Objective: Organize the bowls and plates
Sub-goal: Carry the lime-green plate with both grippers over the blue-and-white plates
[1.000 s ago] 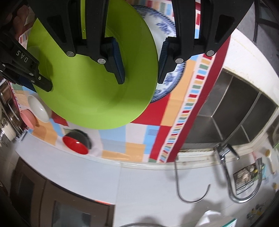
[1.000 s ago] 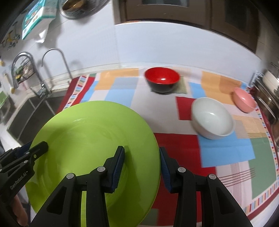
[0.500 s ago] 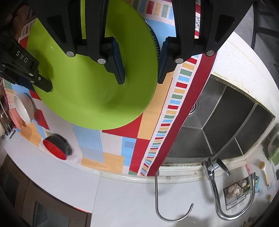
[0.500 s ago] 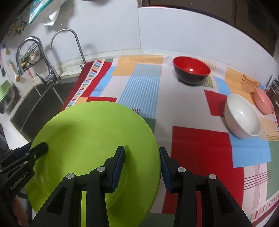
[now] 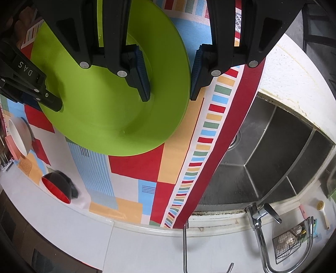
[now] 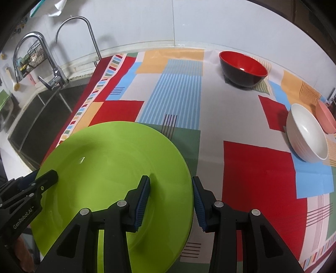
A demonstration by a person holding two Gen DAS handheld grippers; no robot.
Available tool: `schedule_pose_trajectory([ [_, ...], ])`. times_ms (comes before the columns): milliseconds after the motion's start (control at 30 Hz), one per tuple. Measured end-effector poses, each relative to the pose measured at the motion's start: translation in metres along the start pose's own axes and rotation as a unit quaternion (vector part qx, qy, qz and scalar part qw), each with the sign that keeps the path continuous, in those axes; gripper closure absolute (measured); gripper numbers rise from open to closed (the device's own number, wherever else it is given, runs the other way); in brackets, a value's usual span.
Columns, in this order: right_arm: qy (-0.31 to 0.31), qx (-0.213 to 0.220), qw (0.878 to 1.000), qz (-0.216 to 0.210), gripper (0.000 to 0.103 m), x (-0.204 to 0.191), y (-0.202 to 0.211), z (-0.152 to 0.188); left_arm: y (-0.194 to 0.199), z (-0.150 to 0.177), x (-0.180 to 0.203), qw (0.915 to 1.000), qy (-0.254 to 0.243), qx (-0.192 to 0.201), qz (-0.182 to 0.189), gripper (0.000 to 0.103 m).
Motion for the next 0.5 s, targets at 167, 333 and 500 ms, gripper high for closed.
schedule_pose_trajectory([
  [167,0.001,-0.013,1.000,0.002,0.062,0.000,-0.005,0.002,-0.006,0.004,0.002,0.9999,-0.006,-0.012,0.002,0.065],
  [333,-0.001,-0.024,1.000,0.005,0.061,0.003,-0.008,0.006,-0.011,0.008,0.004,0.9997,-0.008,-0.022,0.004,0.065],
  [500,0.001,-0.027,1.000,0.005,0.059,0.003,-0.009,0.007,-0.012,0.007,0.005,0.9997,-0.010,-0.024,0.001,0.065],
])
Point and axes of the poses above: each gripper's, at about its wrist camera, not at the fingertips, and y roughly against the way its jaws point, x to its right, z to its underside, the point moved 5 cm from there along -y, roughly the way its jaws point, and after that the axes turned 3 degrees about -y, right-handed, at the moved point
